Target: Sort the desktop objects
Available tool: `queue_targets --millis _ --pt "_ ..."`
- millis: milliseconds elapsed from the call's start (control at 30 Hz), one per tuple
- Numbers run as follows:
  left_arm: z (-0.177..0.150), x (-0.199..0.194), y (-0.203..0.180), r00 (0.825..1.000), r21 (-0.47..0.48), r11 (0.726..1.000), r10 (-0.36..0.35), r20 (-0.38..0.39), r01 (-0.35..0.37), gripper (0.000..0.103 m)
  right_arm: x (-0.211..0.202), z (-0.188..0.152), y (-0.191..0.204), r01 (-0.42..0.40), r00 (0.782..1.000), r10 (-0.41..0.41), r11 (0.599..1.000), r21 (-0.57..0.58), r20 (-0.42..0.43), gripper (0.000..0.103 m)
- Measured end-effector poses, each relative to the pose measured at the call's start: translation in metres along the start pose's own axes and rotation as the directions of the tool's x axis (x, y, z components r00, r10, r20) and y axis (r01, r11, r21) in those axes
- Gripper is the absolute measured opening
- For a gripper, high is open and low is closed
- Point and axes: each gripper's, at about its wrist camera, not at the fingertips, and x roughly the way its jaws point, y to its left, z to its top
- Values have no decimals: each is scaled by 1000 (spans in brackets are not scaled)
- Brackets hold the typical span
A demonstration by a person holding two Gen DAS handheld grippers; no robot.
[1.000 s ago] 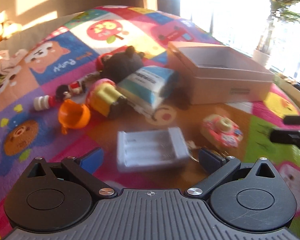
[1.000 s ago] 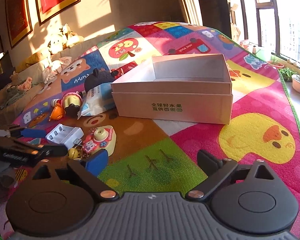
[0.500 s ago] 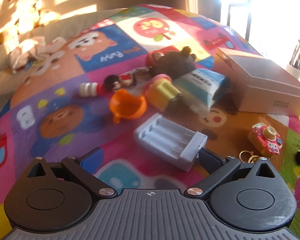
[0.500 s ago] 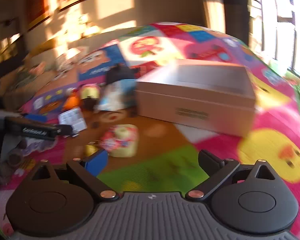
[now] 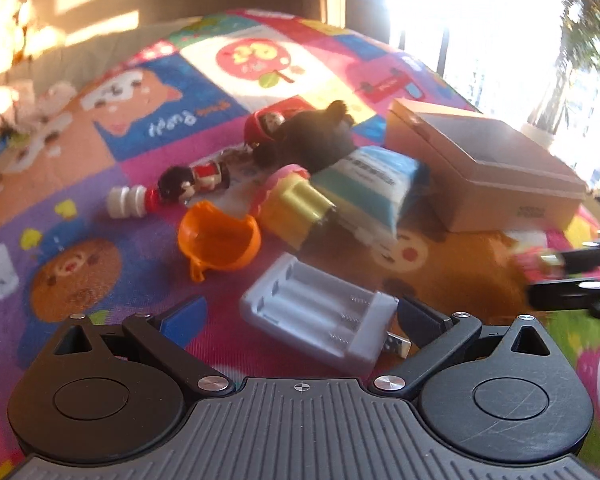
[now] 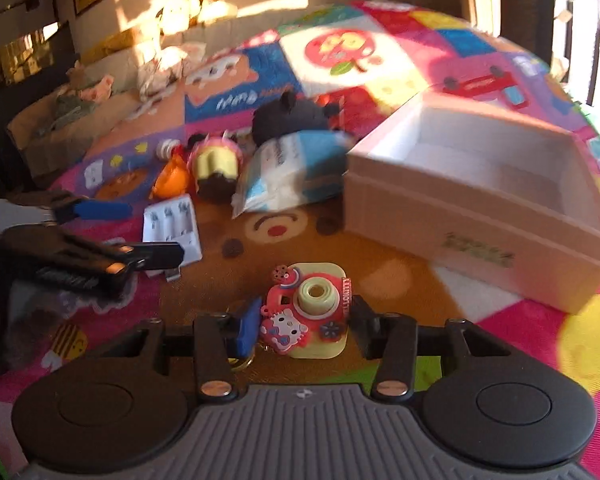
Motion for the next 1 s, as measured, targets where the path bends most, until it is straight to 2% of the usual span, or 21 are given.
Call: queue_targets --millis 67,133,233,300,367,433,600,667,733,767,833,933,1000 --pt "2 4 6 999 -41 998 -38 -13 38 103 -21 2 -10 18 999 -18 999 27 31 46" --pt "0 1 4 997 -35 996 -81 -8 81 103 -47 3 -22 24 997 -29 998 57 75 46" --pt "-8 -6 -11 987 26 987 -160 -25 160 103 -81 4 -35 79 985 -89 994 72 150 46" --pt "-15 -11 -27 982 99 977 -186 -35 189 103 -93 3 -40 135 973 -146 988 72 180 46" --pt "-19 -16 -42 990 174 974 -143 -16 144 103 -97 1 -46 159 967 -173 983 88 186 46" --pt "-19 -16 -51 996 206 975 -85 2 83 103 -95 -2 -51 153 969 -170 982 109 177 46" --pt "-6 3 -52 999 116 993 -13 -41 18 103 -80 -11 -46 121 980 -136 987 108 145 46" --pt "-1 12 -54 998 120 993 29 -57 -22 103 -77 -15 -43 110 983 -124 988 106 134 46" --pt "0 14 -56 998 115 993 41 -57 -34 102 -76 -18 -41 97 986 -111 990 107 127 46" --pt "0 13 -56 997 116 993 44 -56 -37 96 -77 -19 -40 94 986 -107 990 106 125 46" --pt "1 8 -57 997 115 992 59 -51 -53 95 -79 -21 -40 94 986 -107 990 103 127 46" --pt "9 -13 -54 996 96 991 92 -7 -91 95 -87 -22 -40 95 984 -108 991 98 141 46" --pt "23 -40 -51 994 64 994 86 67 -90 95 -97 -18 -40 83 982 -97 993 88 164 46"
